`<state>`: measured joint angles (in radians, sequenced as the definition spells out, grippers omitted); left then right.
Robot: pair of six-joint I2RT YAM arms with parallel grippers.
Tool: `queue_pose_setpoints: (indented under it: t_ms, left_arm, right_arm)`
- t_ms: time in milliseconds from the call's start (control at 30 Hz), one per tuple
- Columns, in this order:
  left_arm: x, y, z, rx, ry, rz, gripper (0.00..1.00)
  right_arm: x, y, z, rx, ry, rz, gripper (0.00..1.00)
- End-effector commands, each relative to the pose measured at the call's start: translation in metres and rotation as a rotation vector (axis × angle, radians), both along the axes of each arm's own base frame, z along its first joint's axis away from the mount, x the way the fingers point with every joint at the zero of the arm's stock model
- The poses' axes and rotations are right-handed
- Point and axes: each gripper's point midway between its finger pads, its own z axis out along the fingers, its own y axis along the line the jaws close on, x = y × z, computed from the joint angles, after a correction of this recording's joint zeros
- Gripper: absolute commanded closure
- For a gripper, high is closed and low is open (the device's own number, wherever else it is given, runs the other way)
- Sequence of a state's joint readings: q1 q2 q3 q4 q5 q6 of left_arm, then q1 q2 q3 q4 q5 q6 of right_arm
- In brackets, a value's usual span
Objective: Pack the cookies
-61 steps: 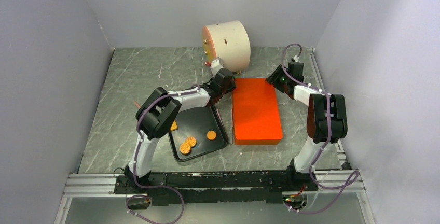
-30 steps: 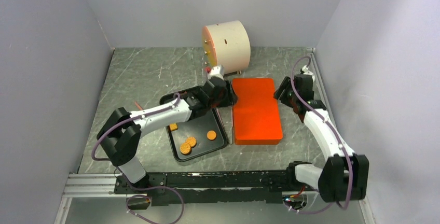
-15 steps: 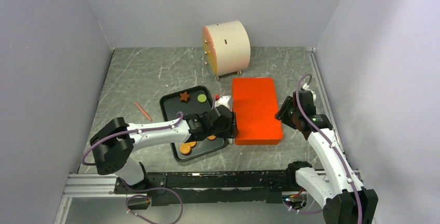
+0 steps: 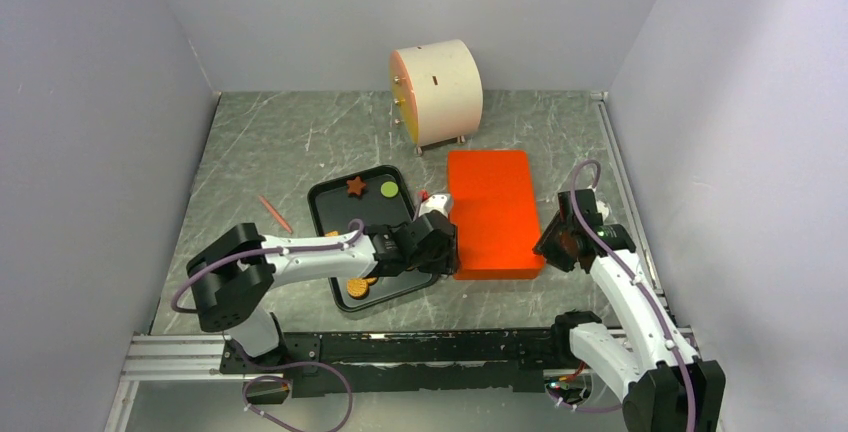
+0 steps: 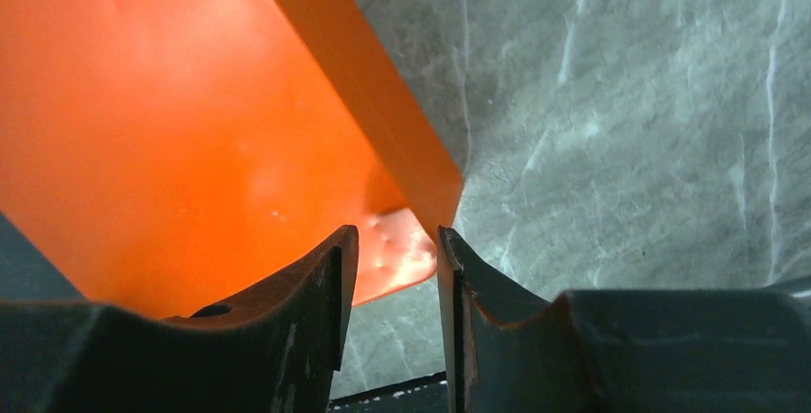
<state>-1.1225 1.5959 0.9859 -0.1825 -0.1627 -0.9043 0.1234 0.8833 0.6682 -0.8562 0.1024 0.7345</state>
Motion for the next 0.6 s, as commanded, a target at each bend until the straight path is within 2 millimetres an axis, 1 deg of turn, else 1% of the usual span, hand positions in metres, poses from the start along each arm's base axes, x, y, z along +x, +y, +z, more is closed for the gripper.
queue_pose_setpoints:
  t_ms: [0,100,167,200,333,567]
  left_arm:
    - [0.003,-0.004,-0.007,0.010,-0.001,0.018,0.49]
    - [0.000,-0.003,-0.015,0.024,0.016,0.011,0.50]
    - [-0.002,-0.001,-0.021,0.031,0.030,0.008,0.51]
    - [-0.004,0.000,-0.024,0.033,0.037,0.011,0.51]
    - [-0.007,0.006,-0.035,0.060,0.062,0.024,0.52]
    - [-0.012,0.025,-0.049,0.118,0.087,0.063,0.54]
  right_arm:
    - [-0.007,0.000,-0.011,0.004,0.048,-0.023,0.62]
    - [-0.012,0.005,-0.020,0.032,0.075,-0.018,0.71]
    - [-0.015,0.008,-0.028,0.040,0.092,-0.014,0.79]
    - [-0.016,0.007,-0.028,0.030,0.098,-0.015,0.81]
    - [-0.018,0.007,-0.029,0.008,0.109,-0.022,0.85]
    - [-0.022,0.014,-0.032,0.016,0.121,-0.012,0.86]
